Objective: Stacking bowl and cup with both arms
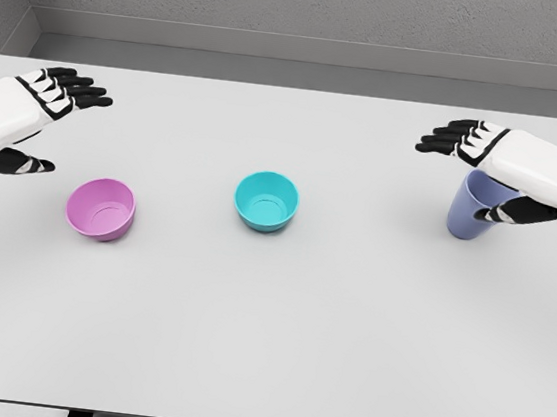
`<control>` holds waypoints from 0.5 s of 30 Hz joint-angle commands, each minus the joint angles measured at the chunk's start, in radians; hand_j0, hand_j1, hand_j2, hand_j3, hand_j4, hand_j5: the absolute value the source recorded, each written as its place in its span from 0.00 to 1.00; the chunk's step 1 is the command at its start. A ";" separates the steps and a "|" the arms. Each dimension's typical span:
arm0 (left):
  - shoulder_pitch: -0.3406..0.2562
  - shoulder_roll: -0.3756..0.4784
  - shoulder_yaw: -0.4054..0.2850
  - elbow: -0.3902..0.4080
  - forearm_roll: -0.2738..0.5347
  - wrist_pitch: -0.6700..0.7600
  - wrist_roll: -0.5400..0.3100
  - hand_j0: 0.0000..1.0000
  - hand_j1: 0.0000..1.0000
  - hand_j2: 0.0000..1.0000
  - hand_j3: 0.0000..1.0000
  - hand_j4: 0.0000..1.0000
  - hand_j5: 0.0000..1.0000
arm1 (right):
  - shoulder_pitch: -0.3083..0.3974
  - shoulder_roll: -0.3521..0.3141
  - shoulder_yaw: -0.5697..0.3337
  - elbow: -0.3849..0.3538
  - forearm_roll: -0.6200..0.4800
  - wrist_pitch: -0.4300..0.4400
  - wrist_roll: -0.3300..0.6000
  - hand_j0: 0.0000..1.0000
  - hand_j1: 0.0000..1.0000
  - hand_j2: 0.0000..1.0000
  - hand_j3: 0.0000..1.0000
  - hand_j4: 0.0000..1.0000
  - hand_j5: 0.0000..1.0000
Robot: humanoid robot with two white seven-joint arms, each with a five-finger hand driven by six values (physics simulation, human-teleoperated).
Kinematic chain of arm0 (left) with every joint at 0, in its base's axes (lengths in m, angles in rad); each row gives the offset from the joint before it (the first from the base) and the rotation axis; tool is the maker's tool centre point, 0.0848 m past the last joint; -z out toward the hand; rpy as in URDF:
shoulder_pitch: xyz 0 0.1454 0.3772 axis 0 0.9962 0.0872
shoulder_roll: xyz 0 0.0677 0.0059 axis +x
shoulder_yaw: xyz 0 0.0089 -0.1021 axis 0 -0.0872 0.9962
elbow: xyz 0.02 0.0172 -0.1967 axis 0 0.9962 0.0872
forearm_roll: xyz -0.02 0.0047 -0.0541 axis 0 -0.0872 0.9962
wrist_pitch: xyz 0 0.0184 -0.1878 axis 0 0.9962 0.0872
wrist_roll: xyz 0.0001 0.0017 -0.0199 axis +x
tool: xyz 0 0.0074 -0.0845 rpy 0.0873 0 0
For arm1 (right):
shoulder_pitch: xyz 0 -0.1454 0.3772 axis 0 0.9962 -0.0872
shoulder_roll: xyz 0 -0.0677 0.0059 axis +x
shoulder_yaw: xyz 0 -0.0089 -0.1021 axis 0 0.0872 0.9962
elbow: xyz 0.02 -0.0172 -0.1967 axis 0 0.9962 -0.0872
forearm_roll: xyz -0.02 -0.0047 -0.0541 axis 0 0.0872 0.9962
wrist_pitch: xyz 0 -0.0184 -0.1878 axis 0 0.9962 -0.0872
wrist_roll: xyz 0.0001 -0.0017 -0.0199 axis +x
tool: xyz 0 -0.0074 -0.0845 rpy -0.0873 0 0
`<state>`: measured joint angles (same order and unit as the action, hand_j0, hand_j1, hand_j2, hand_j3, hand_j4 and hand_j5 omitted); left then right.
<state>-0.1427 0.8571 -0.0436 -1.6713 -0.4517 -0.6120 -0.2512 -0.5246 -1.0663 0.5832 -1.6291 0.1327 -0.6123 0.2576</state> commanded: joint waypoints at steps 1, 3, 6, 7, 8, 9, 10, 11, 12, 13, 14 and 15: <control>0.000 -0.003 0.001 0.007 0.007 0.001 -0.002 1.00 1.00 1.00 1.00 1.00 1.00 | 0.000 -0.006 0.000 -0.001 -0.007 0.001 -0.001 1.00 1.00 1.00 1.00 1.00 1.00; 0.000 -0.003 0.002 0.007 0.005 0.001 -0.003 1.00 1.00 1.00 1.00 1.00 1.00 | -0.002 -0.014 -0.003 -0.003 -0.008 0.001 0.000 1.00 1.00 1.00 1.00 1.00 1.00; -0.008 0.016 -0.004 0.009 -0.002 0.001 -0.019 1.00 1.00 1.00 1.00 1.00 1.00 | -0.002 -0.024 -0.003 -0.005 -0.007 0.001 0.000 1.00 1.00 1.00 1.00 1.00 1.00; -0.011 0.020 -0.007 0.005 0.001 0.001 -0.055 1.00 1.00 1.00 1.00 1.00 1.00 | -0.002 -0.027 -0.005 -0.006 -0.007 0.001 0.000 1.00 1.00 1.00 1.00 1.00 1.00; -0.017 0.039 -0.015 0.004 0.004 0.001 -0.085 1.00 1.00 1.00 1.00 1.00 1.00 | -0.002 -0.027 -0.005 -0.006 -0.007 0.001 0.000 1.00 1.00 1.00 1.00 1.00 1.00; -0.017 0.052 -0.016 0.001 0.007 0.001 -0.092 1.00 1.00 1.00 1.00 1.00 1.00 | -0.002 -0.030 -0.003 -0.006 -0.007 0.001 0.002 1.00 1.00 1.00 1.00 1.00 1.00; -0.017 0.074 -0.027 0.001 0.010 0.001 -0.094 1.00 1.00 1.00 1.00 1.00 1.00 | -0.002 -0.035 -0.003 -0.005 -0.007 0.001 0.002 1.00 1.00 1.00 1.00 1.00 1.00; -0.018 0.112 -0.045 -0.001 0.013 0.001 -0.094 1.00 1.00 1.00 1.00 1.00 1.00 | -0.002 -0.035 -0.003 -0.005 -0.007 0.001 0.002 1.00 1.00 1.00 1.00 1.00 1.00; -0.026 0.140 -0.059 -0.004 0.013 0.001 -0.094 1.00 1.00 1.00 1.00 1.00 1.00 | -0.002 -0.038 -0.003 -0.005 -0.005 0.001 0.002 1.00 1.00 1.00 1.00 1.00 1.00; -0.049 0.143 -0.082 -0.019 0.011 0.001 -0.094 1.00 1.00 1.00 1.00 1.00 1.00 | -0.003 -0.047 -0.003 -0.006 -0.004 0.001 0.002 1.00 1.00 1.00 1.00 1.00 1.00; -0.084 0.158 -0.122 -0.021 0.010 0.001 -0.097 1.00 1.00 1.00 1.00 1.00 1.00 | -0.008 -0.052 -0.002 -0.006 -0.002 0.001 0.002 1.00 1.00 1.00 1.00 1.00 1.00; -0.104 0.171 -0.148 -0.021 0.010 0.001 -0.100 1.00 1.00 1.00 1.00 1.00 1.00 | -0.008 -0.052 0.000 -0.006 -0.001 0.001 0.003 1.00 1.00 1.00 1.00 1.00 1.00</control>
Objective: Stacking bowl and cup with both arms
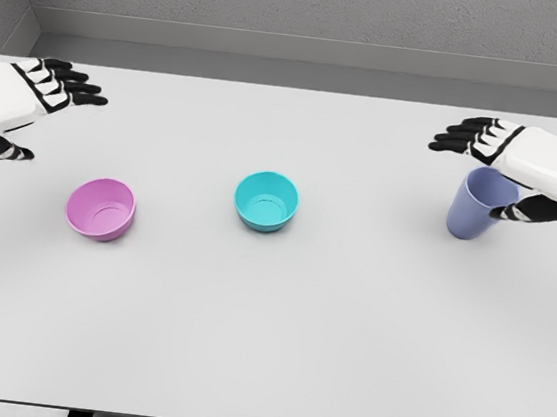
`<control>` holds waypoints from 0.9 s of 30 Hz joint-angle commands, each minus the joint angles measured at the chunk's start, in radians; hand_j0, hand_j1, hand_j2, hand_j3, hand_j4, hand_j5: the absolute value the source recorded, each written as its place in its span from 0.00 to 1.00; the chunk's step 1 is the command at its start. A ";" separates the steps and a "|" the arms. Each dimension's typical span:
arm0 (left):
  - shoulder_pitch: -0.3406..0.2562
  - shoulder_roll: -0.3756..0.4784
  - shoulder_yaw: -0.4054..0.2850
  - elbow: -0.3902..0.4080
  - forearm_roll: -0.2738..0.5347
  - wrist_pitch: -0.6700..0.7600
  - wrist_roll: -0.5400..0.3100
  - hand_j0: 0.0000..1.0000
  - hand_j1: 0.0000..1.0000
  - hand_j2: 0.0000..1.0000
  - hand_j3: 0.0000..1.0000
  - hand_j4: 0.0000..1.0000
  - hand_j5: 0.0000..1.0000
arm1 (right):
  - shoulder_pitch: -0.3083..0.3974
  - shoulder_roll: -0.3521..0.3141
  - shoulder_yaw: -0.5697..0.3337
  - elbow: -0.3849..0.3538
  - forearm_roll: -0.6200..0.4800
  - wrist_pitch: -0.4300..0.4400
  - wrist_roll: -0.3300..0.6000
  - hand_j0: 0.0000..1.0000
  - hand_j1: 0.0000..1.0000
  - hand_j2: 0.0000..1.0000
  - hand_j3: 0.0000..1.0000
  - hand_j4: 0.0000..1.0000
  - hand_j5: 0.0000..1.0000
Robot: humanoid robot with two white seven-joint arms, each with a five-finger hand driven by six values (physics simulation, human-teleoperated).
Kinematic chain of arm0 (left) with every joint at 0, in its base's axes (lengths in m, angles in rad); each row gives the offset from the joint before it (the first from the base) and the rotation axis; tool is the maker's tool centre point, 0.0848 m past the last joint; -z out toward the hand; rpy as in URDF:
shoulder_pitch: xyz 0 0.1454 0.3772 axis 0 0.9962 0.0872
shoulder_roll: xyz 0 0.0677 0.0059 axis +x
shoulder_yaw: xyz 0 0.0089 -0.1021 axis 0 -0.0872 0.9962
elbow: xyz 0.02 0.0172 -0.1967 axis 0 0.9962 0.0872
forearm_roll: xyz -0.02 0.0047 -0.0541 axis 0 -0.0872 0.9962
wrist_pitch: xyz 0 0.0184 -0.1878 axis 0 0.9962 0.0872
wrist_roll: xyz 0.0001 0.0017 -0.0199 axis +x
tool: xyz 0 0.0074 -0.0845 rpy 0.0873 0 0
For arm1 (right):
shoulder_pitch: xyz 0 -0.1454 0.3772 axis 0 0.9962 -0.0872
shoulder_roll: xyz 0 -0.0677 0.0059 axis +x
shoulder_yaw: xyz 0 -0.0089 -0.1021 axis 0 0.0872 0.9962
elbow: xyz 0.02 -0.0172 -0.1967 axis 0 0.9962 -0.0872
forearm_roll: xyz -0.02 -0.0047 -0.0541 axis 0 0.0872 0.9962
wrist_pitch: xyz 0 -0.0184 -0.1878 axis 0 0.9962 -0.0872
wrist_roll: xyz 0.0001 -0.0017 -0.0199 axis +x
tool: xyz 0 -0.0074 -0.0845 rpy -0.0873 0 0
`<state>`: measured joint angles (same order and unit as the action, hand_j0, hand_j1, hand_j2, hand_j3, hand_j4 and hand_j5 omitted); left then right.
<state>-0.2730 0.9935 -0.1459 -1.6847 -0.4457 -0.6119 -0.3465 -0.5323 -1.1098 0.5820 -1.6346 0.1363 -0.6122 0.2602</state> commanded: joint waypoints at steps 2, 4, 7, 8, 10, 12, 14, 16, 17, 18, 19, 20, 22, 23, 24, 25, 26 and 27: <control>-0.040 0.047 -0.119 -0.007 0.007 0.001 -0.092 1.00 1.00 1.00 1.00 1.00 1.00 | 0.000 -0.008 0.004 -0.001 -0.001 0.001 0.004 1.00 1.00 1.00 1.00 1.00 1.00; -0.117 0.047 -0.205 -0.004 0.041 0.001 -0.253 1.00 1.00 1.00 1.00 1.00 1.00 | -0.002 -0.008 0.004 0.002 -0.006 0.001 0.091 1.00 1.00 1.00 1.00 1.00 1.00; -0.181 0.047 -0.277 -0.003 0.077 0.001 -0.264 1.00 1.00 1.00 1.00 1.00 1.00 | -0.015 -0.007 0.004 0.007 -0.009 0.001 0.122 1.00 1.00 1.00 1.00 1.00 1.00; -0.181 0.045 -0.291 -0.004 0.093 0.001 -0.264 1.00 1.00 1.00 1.00 1.00 1.00 | -0.015 -0.005 0.004 0.009 -0.009 0.001 0.122 1.00 1.00 1.00 1.00 1.00 1.00; -0.181 0.045 -0.325 -0.006 0.148 0.001 -0.264 1.00 1.00 1.00 1.00 1.00 1.00 | -0.015 -0.002 0.002 0.012 -0.011 0.001 0.122 1.00 1.00 1.00 1.00 1.00 1.00; -0.181 0.045 -0.353 -0.007 0.208 0.001 -0.264 1.00 1.00 1.00 1.00 1.00 1.00 | -0.015 0.007 0.002 0.039 -0.012 0.001 0.159 1.00 1.00 1.00 1.00 1.00 1.00; -0.181 0.045 -0.363 0.000 0.231 0.001 -0.264 1.00 1.00 1.00 1.00 1.00 1.00 | -0.015 0.018 0.002 0.056 -0.012 0.001 0.166 1.00 1.00 1.00 1.00 1.00 1.00; -0.180 0.048 -0.374 0.010 0.242 0.001 -0.264 1.00 1.00 1.00 1.00 1.00 1.00 | -0.015 0.038 0.002 0.074 -0.020 0.001 0.168 1.00 1.00 1.00 1.00 1.00 1.00; -0.180 0.048 -0.379 0.016 0.243 0.001 -0.264 1.00 1.00 1.00 1.00 1.00 1.00 | -0.017 0.044 0.002 0.091 -0.046 0.001 0.168 1.00 1.00 1.00 1.00 1.00 1.00; -0.180 0.047 -0.385 0.034 0.242 0.001 -0.264 1.00 1.00 1.00 1.00 1.00 1.00 | -0.026 0.045 0.004 0.105 -0.055 0.001 0.169 1.00 1.00 1.00 1.00 1.00 1.00; -0.180 0.047 -0.386 0.040 0.242 0.001 -0.264 1.00 1.00 1.00 1.00 1.00 1.00 | -0.028 0.045 0.004 0.108 -0.057 0.001 0.189 1.00 1.00 1.00 1.00 1.00 1.00; -0.180 0.047 -0.388 0.045 0.240 0.001 -0.264 1.00 1.00 1.00 1.00 1.00 1.00 | -0.028 0.045 0.004 0.116 -0.061 0.001 0.208 1.00 1.00 1.00 1.00 1.00 1.00; -0.181 0.043 -0.396 0.063 0.237 0.001 -0.264 1.00 1.00 1.00 1.00 1.00 1.00 | -0.031 0.062 0.004 0.133 -0.077 0.001 0.225 1.00 1.00 1.00 1.00 1.00 1.00; -0.181 0.042 -0.400 0.065 0.236 0.001 -0.264 1.00 1.00 1.00 1.00 1.00 1.00 | -0.040 0.073 0.004 0.137 -0.081 0.001 0.254 1.00 1.00 1.00 1.00 1.00 1.00; -0.181 0.040 -0.400 0.065 0.236 0.001 -0.264 1.00 1.00 1.00 1.00 1.00 1.00 | -0.046 0.084 0.005 0.147 -0.092 0.001 0.272 1.00 1.00 1.00 1.00 1.00 1.00; -0.181 0.037 -0.400 0.065 0.234 0.001 -0.264 1.00 1.00 1.00 1.00 1.00 1.00 | -0.051 0.088 0.005 0.154 -0.092 0.001 0.281 1.00 1.00 1.00 1.00 1.00 1.00; -0.183 0.034 -0.400 0.065 0.232 0.001 -0.264 1.00 1.00 1.00 1.00 1.00 1.00 | -0.052 0.091 0.009 0.165 -0.092 0.001 0.284 1.00 1.00 1.00 1.00 1.00 1.00; -0.186 0.033 -0.400 0.065 0.231 0.001 -0.264 1.00 1.00 1.00 1.00 1.00 1.00 | -0.061 0.097 0.012 0.176 -0.092 0.001 0.286 1.00 1.00 1.00 1.00 1.00 1.00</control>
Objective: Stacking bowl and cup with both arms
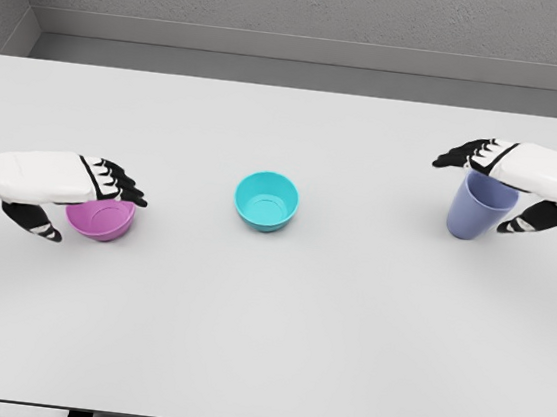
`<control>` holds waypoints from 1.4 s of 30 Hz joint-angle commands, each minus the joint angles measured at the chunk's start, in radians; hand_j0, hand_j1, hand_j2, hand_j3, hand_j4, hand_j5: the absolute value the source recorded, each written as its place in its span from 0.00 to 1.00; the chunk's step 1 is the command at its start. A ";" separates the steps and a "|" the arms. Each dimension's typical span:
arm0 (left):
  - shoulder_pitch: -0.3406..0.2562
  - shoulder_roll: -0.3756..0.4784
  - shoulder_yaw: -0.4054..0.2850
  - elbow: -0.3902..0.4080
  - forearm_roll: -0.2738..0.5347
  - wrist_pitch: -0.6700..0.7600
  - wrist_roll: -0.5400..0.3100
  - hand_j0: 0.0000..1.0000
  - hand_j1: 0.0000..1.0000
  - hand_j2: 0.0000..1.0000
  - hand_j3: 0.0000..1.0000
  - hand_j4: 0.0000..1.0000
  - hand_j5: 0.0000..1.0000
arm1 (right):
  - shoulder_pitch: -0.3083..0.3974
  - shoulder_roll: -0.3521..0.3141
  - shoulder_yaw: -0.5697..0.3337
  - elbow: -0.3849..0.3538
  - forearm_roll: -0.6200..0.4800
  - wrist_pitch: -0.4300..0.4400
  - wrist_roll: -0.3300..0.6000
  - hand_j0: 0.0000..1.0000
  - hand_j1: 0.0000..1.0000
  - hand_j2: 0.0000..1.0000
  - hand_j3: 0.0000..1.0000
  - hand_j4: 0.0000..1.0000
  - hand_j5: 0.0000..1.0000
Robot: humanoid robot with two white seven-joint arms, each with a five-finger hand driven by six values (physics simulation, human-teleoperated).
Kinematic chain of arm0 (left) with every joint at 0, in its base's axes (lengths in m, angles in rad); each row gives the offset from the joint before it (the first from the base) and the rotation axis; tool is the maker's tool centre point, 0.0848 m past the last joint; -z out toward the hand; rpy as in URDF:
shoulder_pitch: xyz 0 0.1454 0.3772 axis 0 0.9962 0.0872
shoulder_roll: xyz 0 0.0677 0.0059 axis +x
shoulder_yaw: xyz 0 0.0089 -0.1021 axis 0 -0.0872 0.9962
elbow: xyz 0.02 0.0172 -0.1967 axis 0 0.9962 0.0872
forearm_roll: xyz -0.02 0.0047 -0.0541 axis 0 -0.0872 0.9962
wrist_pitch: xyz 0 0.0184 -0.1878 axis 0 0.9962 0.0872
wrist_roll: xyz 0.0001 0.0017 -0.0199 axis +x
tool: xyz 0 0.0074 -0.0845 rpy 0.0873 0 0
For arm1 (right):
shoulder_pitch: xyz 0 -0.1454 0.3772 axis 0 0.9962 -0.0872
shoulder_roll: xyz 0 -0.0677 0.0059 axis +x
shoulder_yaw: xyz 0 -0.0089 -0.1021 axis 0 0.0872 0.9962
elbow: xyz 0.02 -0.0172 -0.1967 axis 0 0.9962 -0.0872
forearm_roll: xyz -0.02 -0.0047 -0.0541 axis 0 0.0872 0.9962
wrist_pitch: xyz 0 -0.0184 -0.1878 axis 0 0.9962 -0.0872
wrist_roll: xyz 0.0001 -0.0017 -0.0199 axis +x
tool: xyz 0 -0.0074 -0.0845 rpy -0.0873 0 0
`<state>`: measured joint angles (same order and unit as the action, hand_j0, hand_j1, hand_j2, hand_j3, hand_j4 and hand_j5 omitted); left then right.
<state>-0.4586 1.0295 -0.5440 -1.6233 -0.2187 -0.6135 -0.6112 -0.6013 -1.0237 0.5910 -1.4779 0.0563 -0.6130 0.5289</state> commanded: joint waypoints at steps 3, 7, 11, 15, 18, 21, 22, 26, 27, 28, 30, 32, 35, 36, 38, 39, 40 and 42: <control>0.000 -0.005 -0.002 0.002 0.007 0.003 0.000 1.00 1.00 1.00 1.00 1.00 1.00 | -0.031 0.036 0.033 0.057 -0.013 0.002 0.040 1.00 1.00 1.00 1.00 1.00 1.00; 0.000 -0.008 -0.010 0.003 0.005 0.003 0.000 1.00 1.00 1.00 1.00 1.00 1.00 | -0.069 0.008 0.085 0.057 -0.039 0.002 0.042 1.00 1.00 1.00 1.00 1.00 1.00; 0.000 -0.009 -0.011 0.005 0.005 0.003 0.000 1.00 1.00 1.00 1.00 1.00 1.00 | -0.112 -0.022 0.153 0.059 -0.092 0.002 0.042 1.00 1.00 1.00 1.00 1.00 1.00; -0.005 -0.025 -0.011 0.026 0.004 0.003 0.000 1.00 1.00 1.00 1.00 1.00 1.00 | -0.160 -0.027 0.214 0.073 -0.127 0.002 0.043 1.00 1.00 1.00 1.00 1.00 1.00; -0.017 -0.037 -0.011 0.046 0.004 0.003 0.000 1.00 1.00 1.00 1.00 1.00 1.00 | -0.173 -0.032 0.234 0.073 -0.142 0.002 0.043 1.00 1.00 1.00 1.00 1.00 1.00; -0.017 -0.039 -0.011 0.051 0.004 0.003 0.000 1.00 1.00 1.00 1.00 1.00 1.00 | -0.175 -0.049 0.248 0.073 -0.162 0.002 0.043 1.00 1.00 1.00 1.00 1.00 1.00; -0.015 -0.045 -0.011 0.060 0.002 0.003 0.000 1.00 1.00 1.00 1.00 1.00 1.00 | -0.175 -0.050 0.248 0.073 -0.162 0.002 0.043 1.00 1.00 1.00 1.00 1.00 1.00; -0.017 -0.052 -0.011 0.077 -0.011 0.003 0.000 1.00 1.00 1.00 1.00 1.00 1.00 | -0.176 -0.067 0.248 0.071 -0.161 0.002 0.045 1.00 1.00 1.00 1.00 1.00 1.00; -0.017 -0.052 -0.011 0.082 -0.019 0.003 0.000 1.00 1.00 1.00 1.00 1.00 1.00 | -0.179 -0.067 0.248 0.071 -0.161 0.002 0.043 1.00 1.00 1.00 1.00 1.00 1.00; -0.017 -0.065 -0.011 0.085 -0.021 0.003 0.000 1.00 1.00 1.00 1.00 1.00 1.00 | -0.181 -0.067 0.250 0.071 -0.162 0.002 0.045 1.00 1.00 1.00 1.00 1.00 1.00; -0.017 -0.069 -0.011 0.094 -0.027 0.003 0.000 1.00 1.00 1.00 1.00 1.00 1.00 | -0.181 -0.067 0.259 0.073 -0.184 0.021 0.045 1.00 1.00 1.00 1.00 1.00 1.00; -0.017 -0.077 -0.011 0.100 -0.033 0.003 0.000 1.00 1.00 1.00 1.00 1.00 1.00 | -0.193 -0.067 0.265 0.073 -0.194 0.025 0.045 1.00 1.00 1.00 1.00 1.00 1.00; -0.017 -0.080 -0.024 0.100 -0.041 0.003 0.000 1.00 1.00 1.00 1.00 1.00 1.00 | -0.236 -0.067 0.316 0.080 -0.222 0.030 0.046 1.00 1.00 1.00 1.00 1.00 1.00; -0.017 -0.080 -0.025 0.102 -0.041 0.003 0.000 1.00 1.00 1.00 1.00 1.00 1.00 | -0.239 -0.065 0.316 0.082 -0.222 0.038 0.048 1.00 1.00 1.00 1.00 1.00 1.00; -0.021 -0.091 -0.025 0.111 -0.041 0.003 0.000 1.00 1.00 1.00 1.00 1.00 1.00 | -0.239 -0.065 0.316 0.085 -0.225 0.044 0.048 1.00 1.00 1.00 1.00 1.00 1.00; -0.025 -0.094 -0.025 0.118 -0.042 0.003 0.000 1.00 1.00 1.00 1.00 1.00 1.00 | -0.239 -0.065 0.322 0.087 -0.225 0.053 0.048 1.00 1.00 1.00 1.00 1.00 1.00; -0.025 -0.094 -0.028 0.122 -0.042 0.003 0.000 1.00 1.00 1.00 1.00 1.00 1.00 | -0.239 -0.065 0.325 0.088 -0.230 0.061 0.048 1.00 1.00 1.00 1.00 1.00 1.00; -0.029 -0.104 -0.028 0.128 -0.048 0.003 0.000 1.00 1.00 1.00 1.00 1.00 1.00 | -0.249 -0.065 0.334 0.088 -0.231 0.062 0.049 1.00 1.00 1.00 1.00 1.00 1.00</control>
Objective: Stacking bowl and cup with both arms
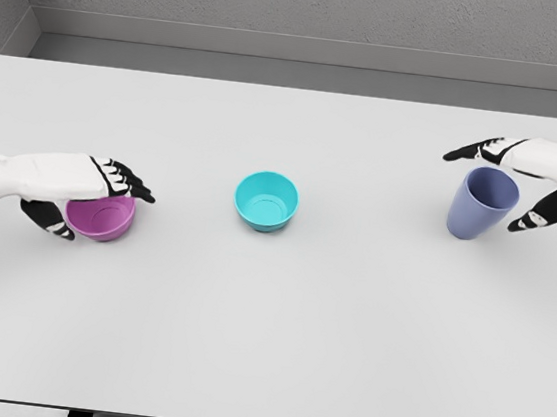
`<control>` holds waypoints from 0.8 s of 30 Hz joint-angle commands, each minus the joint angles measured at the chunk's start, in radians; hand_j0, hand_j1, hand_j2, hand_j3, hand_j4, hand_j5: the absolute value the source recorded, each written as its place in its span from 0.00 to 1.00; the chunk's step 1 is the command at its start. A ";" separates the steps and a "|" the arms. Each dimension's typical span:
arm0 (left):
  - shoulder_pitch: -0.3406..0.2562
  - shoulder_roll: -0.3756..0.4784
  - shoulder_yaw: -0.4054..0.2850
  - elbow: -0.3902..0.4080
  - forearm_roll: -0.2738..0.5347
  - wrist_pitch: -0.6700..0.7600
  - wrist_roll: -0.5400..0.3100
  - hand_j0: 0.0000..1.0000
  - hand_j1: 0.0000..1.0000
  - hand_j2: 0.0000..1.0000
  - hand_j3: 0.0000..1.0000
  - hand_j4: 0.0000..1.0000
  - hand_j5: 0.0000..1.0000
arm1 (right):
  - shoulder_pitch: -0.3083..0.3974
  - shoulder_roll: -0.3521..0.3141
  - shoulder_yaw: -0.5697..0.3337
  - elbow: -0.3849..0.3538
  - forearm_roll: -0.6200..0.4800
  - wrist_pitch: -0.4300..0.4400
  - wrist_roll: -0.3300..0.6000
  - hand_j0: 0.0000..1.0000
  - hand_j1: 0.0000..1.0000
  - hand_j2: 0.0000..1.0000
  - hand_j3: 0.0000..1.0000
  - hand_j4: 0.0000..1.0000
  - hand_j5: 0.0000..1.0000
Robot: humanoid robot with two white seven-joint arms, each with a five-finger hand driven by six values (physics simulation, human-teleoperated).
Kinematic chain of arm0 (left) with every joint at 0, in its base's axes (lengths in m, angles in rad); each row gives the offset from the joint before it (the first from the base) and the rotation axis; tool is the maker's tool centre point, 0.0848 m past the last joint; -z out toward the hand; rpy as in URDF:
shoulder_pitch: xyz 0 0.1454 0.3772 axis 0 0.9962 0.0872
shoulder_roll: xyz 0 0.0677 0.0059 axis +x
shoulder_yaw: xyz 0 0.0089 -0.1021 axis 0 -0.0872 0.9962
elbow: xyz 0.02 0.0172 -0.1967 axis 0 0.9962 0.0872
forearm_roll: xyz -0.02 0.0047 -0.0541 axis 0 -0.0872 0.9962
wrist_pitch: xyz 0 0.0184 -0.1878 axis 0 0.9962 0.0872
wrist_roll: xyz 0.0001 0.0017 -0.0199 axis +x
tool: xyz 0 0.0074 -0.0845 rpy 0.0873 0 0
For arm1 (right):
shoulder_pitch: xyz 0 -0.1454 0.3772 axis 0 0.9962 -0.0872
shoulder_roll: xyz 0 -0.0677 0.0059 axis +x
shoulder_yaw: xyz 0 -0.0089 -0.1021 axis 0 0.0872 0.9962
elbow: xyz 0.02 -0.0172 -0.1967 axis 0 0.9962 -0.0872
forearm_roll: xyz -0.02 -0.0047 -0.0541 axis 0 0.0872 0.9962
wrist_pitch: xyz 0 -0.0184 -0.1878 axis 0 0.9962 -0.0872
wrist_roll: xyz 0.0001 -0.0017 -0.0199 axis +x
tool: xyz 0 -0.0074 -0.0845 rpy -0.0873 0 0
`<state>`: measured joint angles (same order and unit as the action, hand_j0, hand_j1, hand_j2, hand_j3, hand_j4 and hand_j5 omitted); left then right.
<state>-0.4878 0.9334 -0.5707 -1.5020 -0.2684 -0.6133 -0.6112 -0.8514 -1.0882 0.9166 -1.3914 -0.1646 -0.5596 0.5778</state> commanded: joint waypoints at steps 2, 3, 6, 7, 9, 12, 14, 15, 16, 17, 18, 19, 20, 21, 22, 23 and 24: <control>-0.002 -0.010 -0.002 0.014 0.002 0.002 0.000 1.00 1.00 1.00 1.00 1.00 1.00 | -0.002 -0.001 0.015 0.012 -0.015 0.010 0.001 1.00 1.00 1.00 1.00 1.00 1.00; -0.002 -0.010 -0.003 0.014 0.002 0.002 0.000 1.00 1.00 1.00 1.00 1.00 1.00 | -0.002 -0.001 0.016 0.021 -0.015 0.010 0.002 1.00 1.00 1.00 1.00 1.00 1.00; -0.002 -0.019 -0.005 0.025 -0.006 0.002 0.000 1.00 1.00 1.00 1.00 1.00 1.00 | -0.034 0.008 0.057 0.048 -0.016 0.010 0.002 1.00 1.00 1.00 1.00 1.00 1.00; -0.002 -0.019 -0.005 0.028 -0.006 0.002 0.000 1.00 1.00 1.00 1.00 1.00 1.00 | -0.049 0.010 0.081 0.052 -0.032 0.010 0.002 1.00 1.00 1.00 1.00 1.00 1.00; -0.002 -0.021 -0.005 0.040 -0.006 0.002 0.000 1.00 1.00 1.00 1.00 1.00 1.00 | -0.060 0.010 0.093 0.057 -0.038 0.010 0.002 1.00 1.00 1.00 1.00 1.00 1.00; -0.002 -0.025 -0.005 0.054 -0.008 0.002 0.000 1.00 1.00 1.00 1.00 1.00 1.00 | -0.067 0.014 0.105 0.069 -0.039 0.010 0.002 1.00 1.00 1.00 1.00 1.00 1.00; -0.002 -0.025 -0.005 0.054 -0.011 0.002 0.000 1.00 1.00 1.00 1.00 1.00 1.00 | -0.086 0.014 0.131 0.071 -0.041 0.010 0.002 1.00 1.00 1.00 1.00 1.00 1.00; -0.002 -0.027 -0.005 0.055 -0.012 0.002 0.000 1.00 1.00 1.00 1.00 1.00 1.00 | -0.089 0.016 0.136 0.075 -0.047 0.010 0.002 1.00 1.00 1.00 1.00 1.00 1.00; -0.002 -0.027 -0.005 0.055 -0.012 0.002 0.000 1.00 1.00 1.00 1.00 1.00 1.00 | -0.091 0.016 0.142 0.075 -0.059 0.017 0.002 1.00 1.00 1.00 1.00 1.00 1.00; -0.002 -0.030 -0.005 0.055 -0.012 0.002 0.000 1.00 1.00 1.00 1.00 1.00 1.00 | -0.091 0.016 0.142 0.075 -0.059 0.018 0.002 1.00 1.00 1.00 1.00 1.00 1.00; -0.002 -0.036 -0.005 0.055 -0.012 0.002 0.000 1.00 1.00 1.00 1.00 1.00 1.00 | -0.091 0.016 0.142 0.075 -0.059 0.018 0.002 1.00 1.00 1.00 1.00 1.00 1.00; -0.002 -0.038 -0.005 0.060 -0.014 0.002 0.000 1.00 1.00 1.00 1.00 1.00 1.00 | -0.091 0.016 0.142 0.075 -0.059 0.018 0.002 1.00 1.00 1.00 1.00 1.00 1.00; -0.002 -0.038 -0.005 0.060 -0.020 0.002 0.000 1.00 1.00 1.00 1.00 1.00 1.00 | -0.091 0.016 0.143 0.077 -0.059 0.018 0.002 1.00 1.00 1.00 1.00 1.00 1.00; -0.003 -0.041 -0.005 0.060 -0.020 0.002 0.000 1.00 1.00 1.00 1.00 1.00 1.00 | -0.091 0.016 0.143 0.075 -0.059 0.018 0.002 1.00 1.00 1.00 1.00 1.00 1.00; -0.003 -0.045 -0.005 0.060 -0.023 0.002 0.000 1.00 1.00 1.00 1.00 1.00 1.00 | -0.091 0.016 0.143 0.078 -0.059 0.018 0.002 1.00 1.00 1.00 1.00 1.00 1.00; -0.003 -0.047 -0.005 0.060 -0.026 0.002 0.000 1.00 1.00 1.00 1.00 1.00 1.00 | -0.091 0.027 0.143 0.091 -0.061 0.018 0.002 1.00 1.00 1.00 1.00 1.00 1.00; -0.003 -0.047 -0.005 0.060 -0.026 0.002 0.000 1.00 1.00 1.00 1.00 1.00 1.00 | -0.091 0.031 0.143 0.101 -0.059 0.018 0.002 1.00 1.00 1.00 1.00 1.00 1.00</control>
<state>-0.4909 0.8897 -0.5755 -1.4426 -0.2966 -0.6134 -0.6114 -0.9419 -1.0642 1.0598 -1.3028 -0.2170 -0.5442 0.5802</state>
